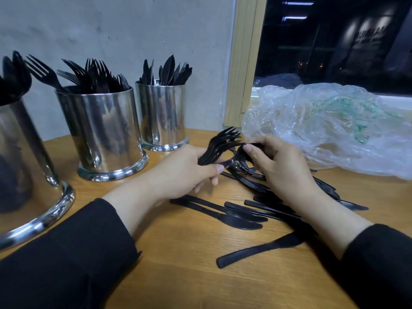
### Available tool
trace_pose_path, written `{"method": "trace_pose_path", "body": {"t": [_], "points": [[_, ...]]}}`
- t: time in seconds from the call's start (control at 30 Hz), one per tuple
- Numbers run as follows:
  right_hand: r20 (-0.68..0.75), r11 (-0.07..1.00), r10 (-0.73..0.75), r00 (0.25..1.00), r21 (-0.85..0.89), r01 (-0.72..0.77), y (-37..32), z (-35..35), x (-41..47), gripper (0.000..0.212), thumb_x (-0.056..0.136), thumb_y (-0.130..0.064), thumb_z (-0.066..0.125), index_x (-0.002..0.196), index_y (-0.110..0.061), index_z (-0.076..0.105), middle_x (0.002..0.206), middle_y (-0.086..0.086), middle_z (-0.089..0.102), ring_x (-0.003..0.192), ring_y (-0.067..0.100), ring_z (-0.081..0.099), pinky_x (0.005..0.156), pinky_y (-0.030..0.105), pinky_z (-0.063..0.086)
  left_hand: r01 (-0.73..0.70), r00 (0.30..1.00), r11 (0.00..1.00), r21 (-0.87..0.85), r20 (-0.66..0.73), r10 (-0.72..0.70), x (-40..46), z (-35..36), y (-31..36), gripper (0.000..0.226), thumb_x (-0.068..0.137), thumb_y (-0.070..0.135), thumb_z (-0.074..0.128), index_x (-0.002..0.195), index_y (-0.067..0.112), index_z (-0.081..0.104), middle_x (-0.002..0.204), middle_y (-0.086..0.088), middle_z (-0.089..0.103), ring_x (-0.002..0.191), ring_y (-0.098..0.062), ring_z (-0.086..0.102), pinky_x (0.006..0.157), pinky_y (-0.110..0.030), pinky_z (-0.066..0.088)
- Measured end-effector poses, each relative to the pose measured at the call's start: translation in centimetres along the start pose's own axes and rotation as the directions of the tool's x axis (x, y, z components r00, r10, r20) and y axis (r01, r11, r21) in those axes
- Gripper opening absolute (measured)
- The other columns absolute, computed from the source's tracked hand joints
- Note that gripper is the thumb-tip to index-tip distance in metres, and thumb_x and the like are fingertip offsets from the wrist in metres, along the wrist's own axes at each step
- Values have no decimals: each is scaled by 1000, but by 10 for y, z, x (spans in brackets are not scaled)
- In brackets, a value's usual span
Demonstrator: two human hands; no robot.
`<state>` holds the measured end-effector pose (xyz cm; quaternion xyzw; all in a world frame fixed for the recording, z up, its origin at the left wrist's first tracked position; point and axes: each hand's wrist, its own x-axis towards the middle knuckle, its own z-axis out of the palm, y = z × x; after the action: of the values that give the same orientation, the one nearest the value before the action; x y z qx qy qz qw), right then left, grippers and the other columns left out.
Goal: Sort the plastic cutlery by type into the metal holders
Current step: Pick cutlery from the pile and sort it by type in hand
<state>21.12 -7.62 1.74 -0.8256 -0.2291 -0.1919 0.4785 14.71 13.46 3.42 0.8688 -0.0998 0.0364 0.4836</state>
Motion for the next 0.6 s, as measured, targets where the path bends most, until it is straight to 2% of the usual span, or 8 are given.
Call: {"method": "trace_pose_path", "body": {"t": [0.1, 0.17, 0.2, 0.27, 0.33, 0.4, 0.47, 0.6], "points": [[-15, 991, 0, 1000, -136, -2, 2, -2, 4, 15, 101, -42, 55, 108, -33, 65, 86, -13, 69, 77, -3, 62, 65, 14, 41, -13, 989, 1000, 13, -149, 15, 2, -3, -1, 10, 101, 26, 62, 94, 28, 68, 64, 10, 68, 48, -11, 49, 48, -14, 40], [100, 950, -22, 995, -308, 52, 5, -2, 8, 22, 102, -32, 56, 122, -29, 65, 95, -16, 65, 84, -6, 57, 67, 8, 36, -6, 972, 1000, -4, -236, 5, 4, -6, -3, 13, 101, 26, 62, 90, 26, 67, 61, 10, 67, 48, -12, 49, 49, -15, 41], [176, 917, -44, 984, -383, 109, 7, -1, 9, 27, 101, -27, 58, 127, -27, 64, 100, -14, 64, 90, -1, 58, 72, 10, 38, 1, 966, 1000, -13, -258, -4, 4, -6, -4, 12, 101, 26, 62, 90, 26, 67, 61, 10, 67, 47, -11, 49, 49, -15, 41], [311, 843, -52, 949, -496, 209, 11, 5, 13, 38, 99, -23, 60, 137, -24, 59, 123, -5, 64, 114, 17, 56, 94, 27, 42, 11, 964, 1000, -20, -265, -16, 5, -6, -5, 10, 102, 27, 62, 93, 27, 68, 65, 8, 70, 47, -10, 50, 50, -16, 43], [368, 795, 25, 929, -570, 205, 11, 10, 18, 44, 99, -28, 60, 143, -26, 54, 139, -2, 57, 130, 24, 48, 107, 44, 39, 18, 968, 1000, -14, -251, -21, 5, -3, -5, 12, 102, 28, 61, 91, 28, 66, 62, 10, 69, 46, -7, 50, 49, -13, 44], [393, 775, 62, 917, -599, 204, 12, 15, 20, 42, 99, -30, 59, 141, -27, 56, 140, -1, 58, 131, 25, 48, 109, 48, 38, 22, 969, 1000, -10, -247, -24, 5, -2, -6, 13, 102, 28, 61, 90, 29, 65, 61, 10, 68, 45, -5, 49, 51, -13, 44], [388, 783, 49, 920, -587, 206, 13, 18, 19, 37, 99, -30, 59, 135, -26, 61, 134, 1, 63, 125, 25, 53, 106, 46, 41, 18, 966, 1000, -23, -256, -23, 6, -2, -6, 8, 102, 29, 61, 96, 31, 66, 73, 6, 73, 47, -7, 50, 57, -20, 48], [295, 808, -20, 955, -558, 189, 14, 18, 17, 23, 99, -27, 60, 117, -20, 73, 107, 4, 73, 98, 24, 64, 80, 32, 46, 22, 959, 999, -32, -281, -30, 7, -2, -7, 7, 102, 30, 61, 100, 31, 67, 79, 3, 75, 48, -7, 51, 62, -25, 50]]}}
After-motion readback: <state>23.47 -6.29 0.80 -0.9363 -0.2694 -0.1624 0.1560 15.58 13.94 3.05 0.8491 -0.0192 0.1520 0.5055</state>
